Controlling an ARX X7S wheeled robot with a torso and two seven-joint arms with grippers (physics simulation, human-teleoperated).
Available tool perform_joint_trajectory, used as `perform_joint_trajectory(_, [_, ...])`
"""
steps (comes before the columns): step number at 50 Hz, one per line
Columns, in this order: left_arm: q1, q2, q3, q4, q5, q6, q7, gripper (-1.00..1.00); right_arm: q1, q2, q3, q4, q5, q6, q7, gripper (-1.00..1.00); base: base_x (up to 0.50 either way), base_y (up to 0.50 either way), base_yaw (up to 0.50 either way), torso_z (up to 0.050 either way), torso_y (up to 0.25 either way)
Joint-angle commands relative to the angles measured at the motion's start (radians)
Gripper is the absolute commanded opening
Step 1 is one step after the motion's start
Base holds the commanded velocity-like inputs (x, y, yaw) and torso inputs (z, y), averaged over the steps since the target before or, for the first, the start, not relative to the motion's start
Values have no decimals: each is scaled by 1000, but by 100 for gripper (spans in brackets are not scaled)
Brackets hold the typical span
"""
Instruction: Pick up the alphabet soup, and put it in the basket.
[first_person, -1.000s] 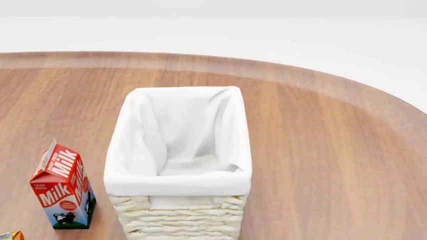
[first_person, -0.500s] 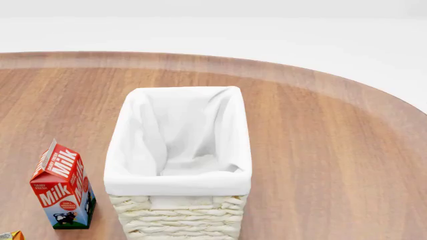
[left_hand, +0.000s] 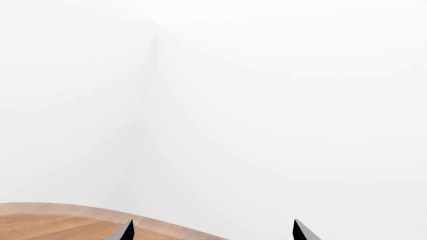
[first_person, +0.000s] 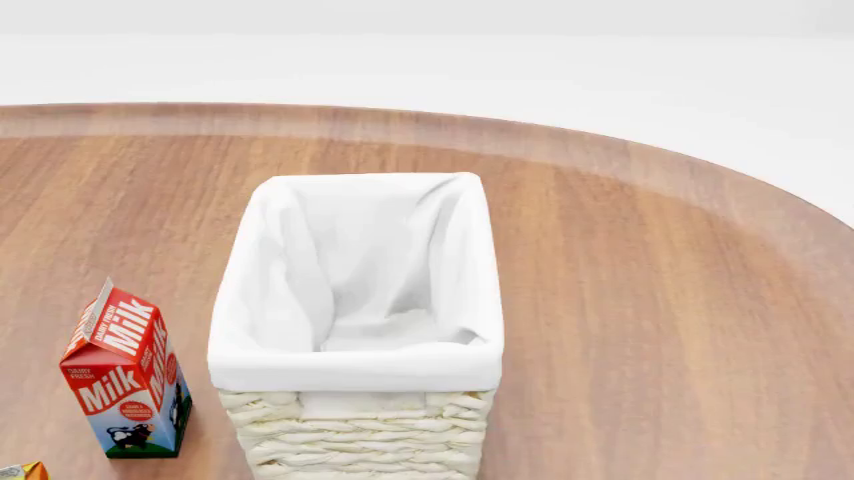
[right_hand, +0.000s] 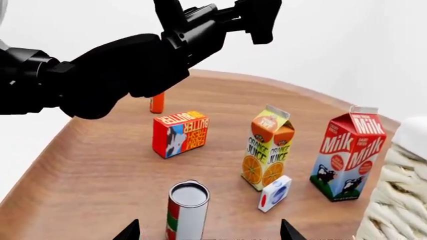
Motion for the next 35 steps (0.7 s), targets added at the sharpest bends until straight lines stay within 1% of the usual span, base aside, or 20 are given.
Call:
perform_joint_trajectory(1, [-2,-2,2,-4,-1,3,-2,100,3,11,-4,-6,36,24,-10,100,0,0,0,0,0])
perform_joint_trajectory(9, [3,-4,2,3,-1,3,-5,100,7,17,-11,-15,30,59,4,100,0,0,0,0,0])
perform_joint_trajectory(35, [10,-8,8,27,6,-15,-16,100,35,-15,-34,44,-63,88,44,100,0,0,0,0,0])
